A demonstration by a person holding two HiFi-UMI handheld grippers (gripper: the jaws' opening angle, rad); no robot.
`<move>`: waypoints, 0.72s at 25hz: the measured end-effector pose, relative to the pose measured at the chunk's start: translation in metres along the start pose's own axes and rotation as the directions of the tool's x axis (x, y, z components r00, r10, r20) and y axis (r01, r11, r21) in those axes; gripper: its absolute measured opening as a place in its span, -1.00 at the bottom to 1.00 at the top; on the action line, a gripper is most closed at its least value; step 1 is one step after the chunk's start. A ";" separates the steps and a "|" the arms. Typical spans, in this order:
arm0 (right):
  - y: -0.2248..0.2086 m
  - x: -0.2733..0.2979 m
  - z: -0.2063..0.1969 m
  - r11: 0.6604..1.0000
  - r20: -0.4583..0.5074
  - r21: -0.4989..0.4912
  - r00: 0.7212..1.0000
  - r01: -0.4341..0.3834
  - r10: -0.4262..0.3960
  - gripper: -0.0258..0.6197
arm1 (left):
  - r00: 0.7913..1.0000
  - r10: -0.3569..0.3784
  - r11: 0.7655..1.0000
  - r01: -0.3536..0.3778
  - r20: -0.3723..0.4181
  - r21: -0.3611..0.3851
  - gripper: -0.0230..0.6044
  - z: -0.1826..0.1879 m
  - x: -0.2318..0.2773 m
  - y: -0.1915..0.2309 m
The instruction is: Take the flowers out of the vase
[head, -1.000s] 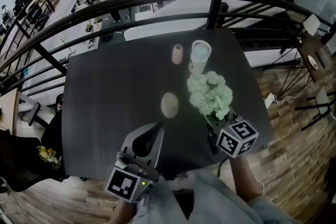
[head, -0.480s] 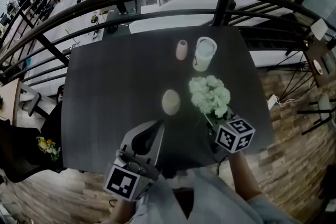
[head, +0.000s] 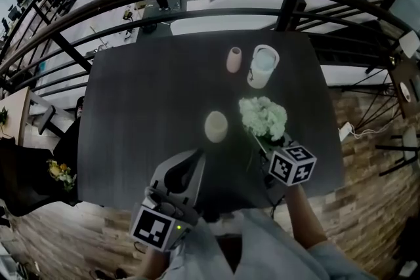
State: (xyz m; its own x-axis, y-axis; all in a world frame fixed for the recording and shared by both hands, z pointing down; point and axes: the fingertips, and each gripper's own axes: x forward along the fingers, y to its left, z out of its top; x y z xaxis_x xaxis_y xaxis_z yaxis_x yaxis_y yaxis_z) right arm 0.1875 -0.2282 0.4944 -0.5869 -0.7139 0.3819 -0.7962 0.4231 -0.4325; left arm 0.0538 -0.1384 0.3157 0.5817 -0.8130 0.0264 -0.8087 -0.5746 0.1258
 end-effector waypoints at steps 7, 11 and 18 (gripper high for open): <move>-0.014 0.015 -0.017 1.000 -0.050 0.010 0.999 0.009 -0.009 -0.39 | 0.999 0.037 0.999 -0.037 -0.018 0.001 -0.93 -0.004 0.004 0.002; -0.022 0.022 -0.027 1.000 -0.077 0.013 0.997 0.013 -0.012 -0.39 | 0.998 0.053 0.999 -0.053 -0.024 0.002 -0.93 -0.007 0.006 0.001; -0.034 0.037 -0.048 1.000 -0.133 0.014 0.991 0.013 -0.011 -0.39 | 0.994 0.103 0.995 -0.102 -0.035 0.006 -0.93 -0.008 0.000 0.004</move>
State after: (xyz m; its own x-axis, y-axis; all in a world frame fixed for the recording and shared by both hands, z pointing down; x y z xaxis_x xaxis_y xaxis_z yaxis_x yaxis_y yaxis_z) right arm 0.1856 -0.2427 0.5625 -0.5924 -0.6381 0.4918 -0.8016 0.4062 -0.4387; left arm 0.0511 -0.1404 0.3237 0.4985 -0.8637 0.0742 -0.8645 -0.4889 0.1165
